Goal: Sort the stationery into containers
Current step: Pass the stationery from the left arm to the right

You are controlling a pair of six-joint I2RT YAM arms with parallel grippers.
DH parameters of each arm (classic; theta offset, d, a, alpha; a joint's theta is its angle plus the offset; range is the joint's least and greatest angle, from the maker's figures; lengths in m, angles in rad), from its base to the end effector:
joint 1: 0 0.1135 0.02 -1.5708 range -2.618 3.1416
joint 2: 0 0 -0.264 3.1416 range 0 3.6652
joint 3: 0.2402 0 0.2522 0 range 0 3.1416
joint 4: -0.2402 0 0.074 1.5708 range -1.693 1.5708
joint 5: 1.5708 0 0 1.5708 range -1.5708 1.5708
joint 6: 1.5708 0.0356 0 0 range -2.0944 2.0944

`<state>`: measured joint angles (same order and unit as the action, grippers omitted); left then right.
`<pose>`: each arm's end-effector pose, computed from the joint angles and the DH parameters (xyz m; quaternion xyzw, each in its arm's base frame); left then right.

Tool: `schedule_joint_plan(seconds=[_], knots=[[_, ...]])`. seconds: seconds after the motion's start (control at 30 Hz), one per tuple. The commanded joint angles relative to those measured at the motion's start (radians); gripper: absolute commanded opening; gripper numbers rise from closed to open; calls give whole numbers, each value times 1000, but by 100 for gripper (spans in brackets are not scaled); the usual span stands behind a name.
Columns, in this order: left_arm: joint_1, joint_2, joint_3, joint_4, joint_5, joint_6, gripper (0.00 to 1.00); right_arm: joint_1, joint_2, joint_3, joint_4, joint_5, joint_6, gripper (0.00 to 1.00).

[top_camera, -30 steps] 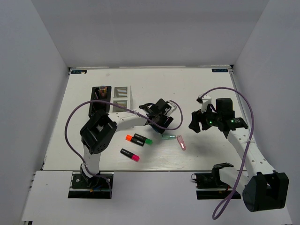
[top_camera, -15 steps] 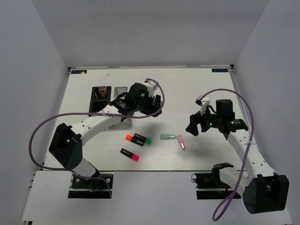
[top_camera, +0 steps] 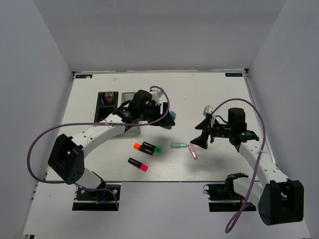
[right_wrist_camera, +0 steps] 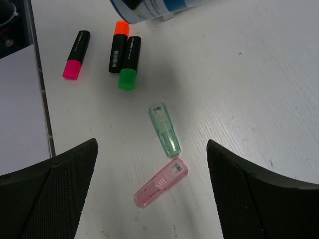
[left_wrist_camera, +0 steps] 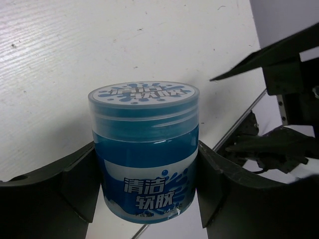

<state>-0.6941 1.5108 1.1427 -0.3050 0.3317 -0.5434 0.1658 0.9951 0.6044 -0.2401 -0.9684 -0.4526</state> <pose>0.2528 -0.2254 0.2777 0.1383 0.8807 -0.3694 0.2624 0.1941 0.0622 0.2416 -0.4409 0.6875 0.3535 0.4560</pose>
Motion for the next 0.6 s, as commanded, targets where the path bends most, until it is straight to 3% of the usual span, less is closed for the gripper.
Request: schedule_joint_plan(seconds=[0.0,0.33,0.57], knots=[[21,-100,-12,47,61,-44,0,-2,5,8,156,-61,6,91],[54,-69,54,-48,132,-24,0,-2,-18,-37,182,-39,15,91],[35,-70,37,-3,165,-133,0,6,55,-11,514,-75,262,91]])
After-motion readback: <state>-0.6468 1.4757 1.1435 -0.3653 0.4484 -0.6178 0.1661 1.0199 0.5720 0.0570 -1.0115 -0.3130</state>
